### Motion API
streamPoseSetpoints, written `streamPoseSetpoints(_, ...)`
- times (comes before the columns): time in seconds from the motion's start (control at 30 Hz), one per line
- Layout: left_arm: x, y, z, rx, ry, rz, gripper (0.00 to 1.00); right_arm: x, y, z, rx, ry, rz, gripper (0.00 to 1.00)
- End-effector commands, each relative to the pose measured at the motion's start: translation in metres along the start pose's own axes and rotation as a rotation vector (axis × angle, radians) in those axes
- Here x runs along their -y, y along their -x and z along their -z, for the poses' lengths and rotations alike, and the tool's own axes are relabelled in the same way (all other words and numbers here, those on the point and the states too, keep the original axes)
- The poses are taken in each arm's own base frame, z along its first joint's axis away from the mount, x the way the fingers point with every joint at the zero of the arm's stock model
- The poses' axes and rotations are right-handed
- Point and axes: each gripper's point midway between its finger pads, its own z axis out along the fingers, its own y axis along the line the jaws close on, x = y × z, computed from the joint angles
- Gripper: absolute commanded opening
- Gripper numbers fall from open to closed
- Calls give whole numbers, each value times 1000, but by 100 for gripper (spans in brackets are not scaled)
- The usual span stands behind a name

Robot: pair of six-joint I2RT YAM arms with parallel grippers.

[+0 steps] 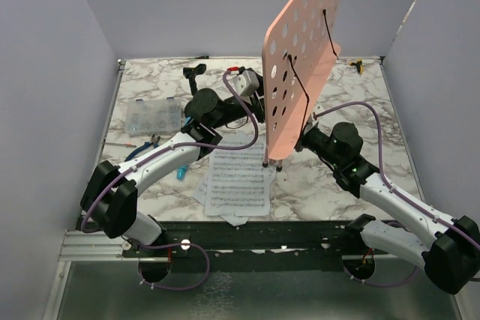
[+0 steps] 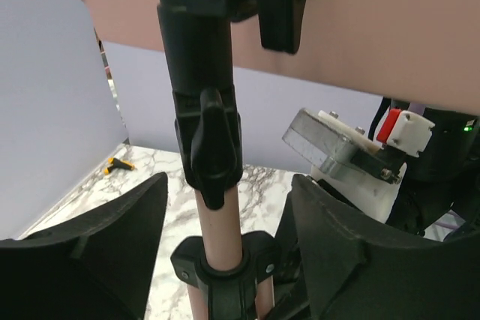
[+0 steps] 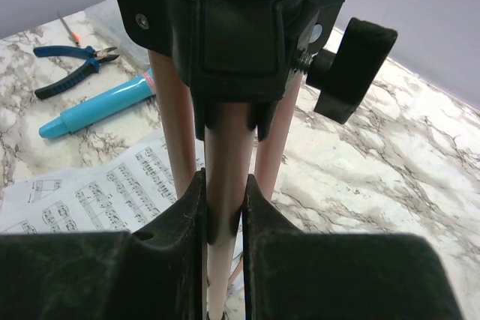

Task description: Set up the instrument practice props

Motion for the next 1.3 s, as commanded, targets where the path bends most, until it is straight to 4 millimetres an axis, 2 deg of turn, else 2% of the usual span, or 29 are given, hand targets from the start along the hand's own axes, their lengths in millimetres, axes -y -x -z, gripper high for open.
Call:
streamPoseSetpoints(0.0,8,24,-9,65,-60,-13,64,-3,-28,5,-109,29,32,1)
streamPoseSetpoints(0.1,8,28,-11,76,-63,-13,51,-4,-27,5,-112,33,26,1)
streamPoseSetpoints(0.4,6,30,-15,82,-63,3,0,-3,-24,6,-134,15,-30,1)
streamPoseSetpoints(0.47,5,33,-15,89,-53,12,0,-3,-23,8,-137,6,-61,2)
streamPoseSetpoints(0.5,3,36,-15,96,-38,16,0,-2,-22,8,-135,-8,-77,8)
streamPoseSetpoints(0.67,-7,52,-15,139,27,7,0,5,-9,14,-103,-79,-166,51)
streamPoseSetpoints(0.77,-12,60,-17,156,48,-22,0,10,1,22,-78,-120,-200,69)
streamPoseSetpoints(0.83,-15,63,-19,166,62,-13,0,11,6,26,-53,-136,-210,77)
streamPoseSetpoints(1.0,-18,63,-24,169,63,0,0,10,14,35,-17,-145,-223,85)
streamPoseSetpoints(1.27,-16,56,-24,158,43,-23,0,0,16,51,68,-100,-173,89)
